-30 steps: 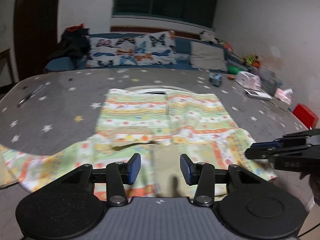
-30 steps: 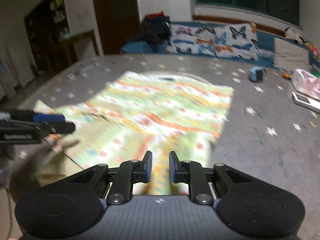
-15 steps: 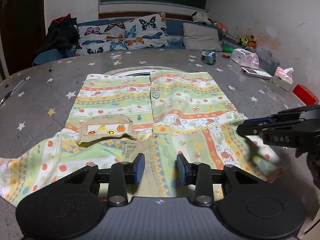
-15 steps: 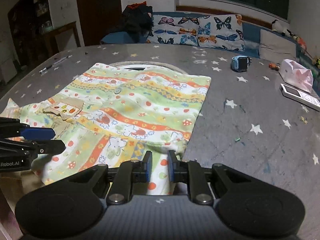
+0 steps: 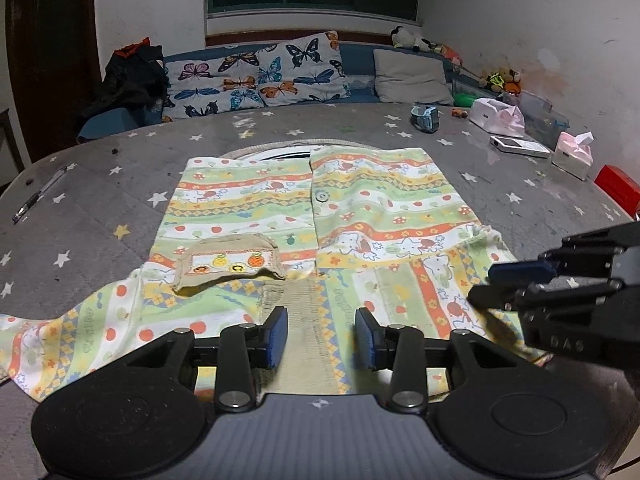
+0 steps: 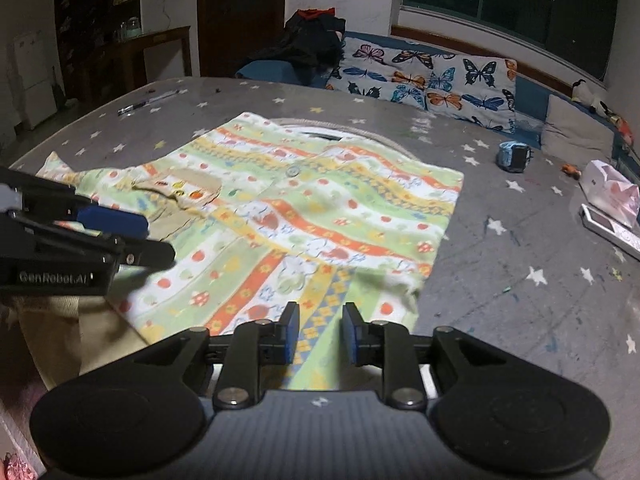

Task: Fold clothes
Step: 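Release the sleeve and move the left gripper toward the other sleeve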

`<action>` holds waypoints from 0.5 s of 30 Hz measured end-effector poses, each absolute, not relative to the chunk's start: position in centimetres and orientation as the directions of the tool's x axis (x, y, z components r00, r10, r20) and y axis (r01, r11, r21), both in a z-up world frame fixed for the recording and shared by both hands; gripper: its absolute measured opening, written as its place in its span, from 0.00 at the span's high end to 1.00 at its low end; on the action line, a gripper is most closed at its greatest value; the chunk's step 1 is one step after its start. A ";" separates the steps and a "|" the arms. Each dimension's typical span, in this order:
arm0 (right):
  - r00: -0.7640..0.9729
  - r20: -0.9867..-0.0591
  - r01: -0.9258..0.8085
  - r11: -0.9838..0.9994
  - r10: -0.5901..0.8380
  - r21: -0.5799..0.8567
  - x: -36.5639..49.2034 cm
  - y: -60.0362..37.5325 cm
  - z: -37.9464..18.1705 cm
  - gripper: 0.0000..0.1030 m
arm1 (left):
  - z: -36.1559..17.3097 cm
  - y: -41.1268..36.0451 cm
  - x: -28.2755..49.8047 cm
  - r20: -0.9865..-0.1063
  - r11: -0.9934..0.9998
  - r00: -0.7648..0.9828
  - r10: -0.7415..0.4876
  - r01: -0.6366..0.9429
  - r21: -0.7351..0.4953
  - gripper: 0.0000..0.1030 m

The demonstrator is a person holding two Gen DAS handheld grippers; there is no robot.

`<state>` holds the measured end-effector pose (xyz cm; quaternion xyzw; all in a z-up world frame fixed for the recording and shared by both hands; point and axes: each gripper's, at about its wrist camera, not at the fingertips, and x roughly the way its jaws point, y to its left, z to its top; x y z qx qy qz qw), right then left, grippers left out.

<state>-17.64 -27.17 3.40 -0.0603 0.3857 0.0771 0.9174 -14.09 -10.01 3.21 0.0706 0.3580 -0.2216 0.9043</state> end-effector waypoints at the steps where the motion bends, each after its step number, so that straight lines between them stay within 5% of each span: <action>1: 0.690 -0.718 -0.189 0.980 0.092 -0.057 -17.7 -27.0 3.3 0.77 | 3.3 -9.9 -14.1 -0.677 0.893 0.647 -0.349 0.449 -0.031 0.60; 15: 0.702 -0.709 -0.198 0.976 0.073 -0.096 -18.2 -25.9 3.0 0.69 | 4.3 -5.3 -14.3 -0.645 0.950 0.722 -0.251 0.310 -0.022 0.55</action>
